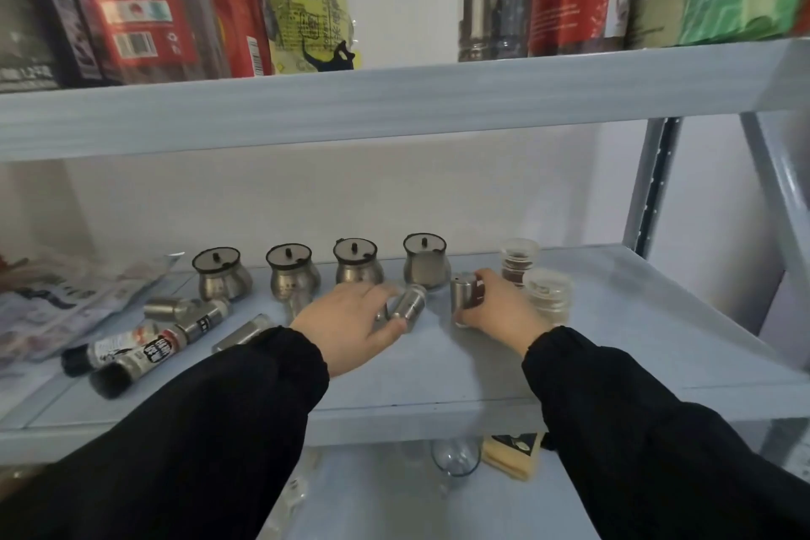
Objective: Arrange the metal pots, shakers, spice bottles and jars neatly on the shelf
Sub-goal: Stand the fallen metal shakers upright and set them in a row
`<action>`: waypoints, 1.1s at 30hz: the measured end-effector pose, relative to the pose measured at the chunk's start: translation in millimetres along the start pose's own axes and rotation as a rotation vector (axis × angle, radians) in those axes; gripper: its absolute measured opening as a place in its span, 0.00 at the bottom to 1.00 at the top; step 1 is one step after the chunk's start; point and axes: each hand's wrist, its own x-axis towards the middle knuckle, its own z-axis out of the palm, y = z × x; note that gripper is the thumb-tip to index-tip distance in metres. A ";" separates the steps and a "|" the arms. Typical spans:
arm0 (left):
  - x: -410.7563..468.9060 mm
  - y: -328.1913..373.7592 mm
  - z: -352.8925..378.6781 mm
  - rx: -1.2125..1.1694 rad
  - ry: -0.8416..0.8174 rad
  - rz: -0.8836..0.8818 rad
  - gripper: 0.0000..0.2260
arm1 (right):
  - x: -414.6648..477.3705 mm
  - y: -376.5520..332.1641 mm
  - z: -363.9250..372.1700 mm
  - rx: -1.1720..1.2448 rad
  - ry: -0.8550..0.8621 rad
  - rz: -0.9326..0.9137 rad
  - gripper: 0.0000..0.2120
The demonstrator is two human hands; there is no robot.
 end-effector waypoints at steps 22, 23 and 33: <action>-10.2 -15.1 -0.1 -0.004 -0.012 0.025 0.25 | 5.0 -1.1 17.8 -0.064 0.123 0.078 0.22; -10.9 -16.4 -0.2 -0.004 -0.011 0.021 0.25 | 7.1 -1.8 18.4 -0.066 0.122 0.083 0.22; -22.0 -29.1 -5.0 0.008 0.028 -0.039 0.27 | 15.2 0.1 22.5 -0.044 0.129 0.104 0.20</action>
